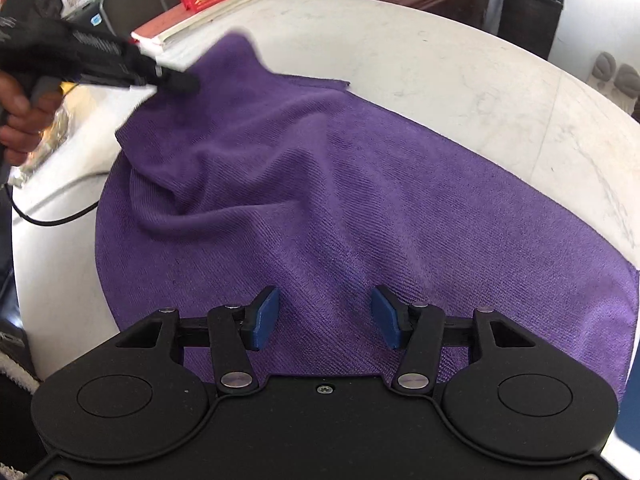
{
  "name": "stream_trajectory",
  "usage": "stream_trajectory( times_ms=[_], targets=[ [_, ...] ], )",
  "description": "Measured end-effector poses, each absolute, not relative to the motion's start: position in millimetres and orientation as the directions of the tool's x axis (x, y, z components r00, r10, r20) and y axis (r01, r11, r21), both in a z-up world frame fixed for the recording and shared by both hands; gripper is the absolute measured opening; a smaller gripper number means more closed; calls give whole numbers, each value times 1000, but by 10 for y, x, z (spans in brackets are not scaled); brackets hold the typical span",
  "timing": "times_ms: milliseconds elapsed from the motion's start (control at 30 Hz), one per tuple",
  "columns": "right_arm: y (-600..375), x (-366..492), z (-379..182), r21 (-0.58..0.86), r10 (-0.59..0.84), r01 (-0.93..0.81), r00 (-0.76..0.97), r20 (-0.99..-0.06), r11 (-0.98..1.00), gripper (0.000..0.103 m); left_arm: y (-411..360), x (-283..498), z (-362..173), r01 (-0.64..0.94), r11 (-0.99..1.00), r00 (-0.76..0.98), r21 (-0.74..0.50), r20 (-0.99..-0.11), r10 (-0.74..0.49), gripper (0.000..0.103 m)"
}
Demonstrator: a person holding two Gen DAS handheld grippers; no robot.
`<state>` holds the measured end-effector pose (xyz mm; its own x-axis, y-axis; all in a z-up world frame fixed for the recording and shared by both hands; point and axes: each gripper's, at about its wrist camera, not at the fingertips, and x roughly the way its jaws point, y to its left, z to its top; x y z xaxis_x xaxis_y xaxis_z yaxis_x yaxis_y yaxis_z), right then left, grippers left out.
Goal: Fold towel
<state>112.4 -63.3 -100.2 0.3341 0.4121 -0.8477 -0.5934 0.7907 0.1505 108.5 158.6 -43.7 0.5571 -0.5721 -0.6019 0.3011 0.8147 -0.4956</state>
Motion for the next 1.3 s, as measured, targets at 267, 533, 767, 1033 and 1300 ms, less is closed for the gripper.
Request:
stream_trajectory(
  times_ms=[267,533,767,1033,1300],
  targets=[
    [-675,1092,-998,169,424,-582,335,-841,795,52,930,724,-556,520,714,324,-468,-665,-672,40],
    [-655,1070,-1009,166,426,-591,332,-841,789,54,1348,713,-423,500,730,381,-466,-639,-668,52],
    [-673,1081,-988,172,431,-588,333,-839,790,55,1677,1184,-522,443,803,487,-399,-645,-589,52],
    [-657,1105,-982,172,427,-591,325,-844,788,56,1828,1835,-828,409,782,396,-470,-681,-616,52],
    [-637,1087,-982,162,420,-593,327,-847,788,57,1897,1894,-999,367,733,290,-573,-678,-675,14]
  ],
)
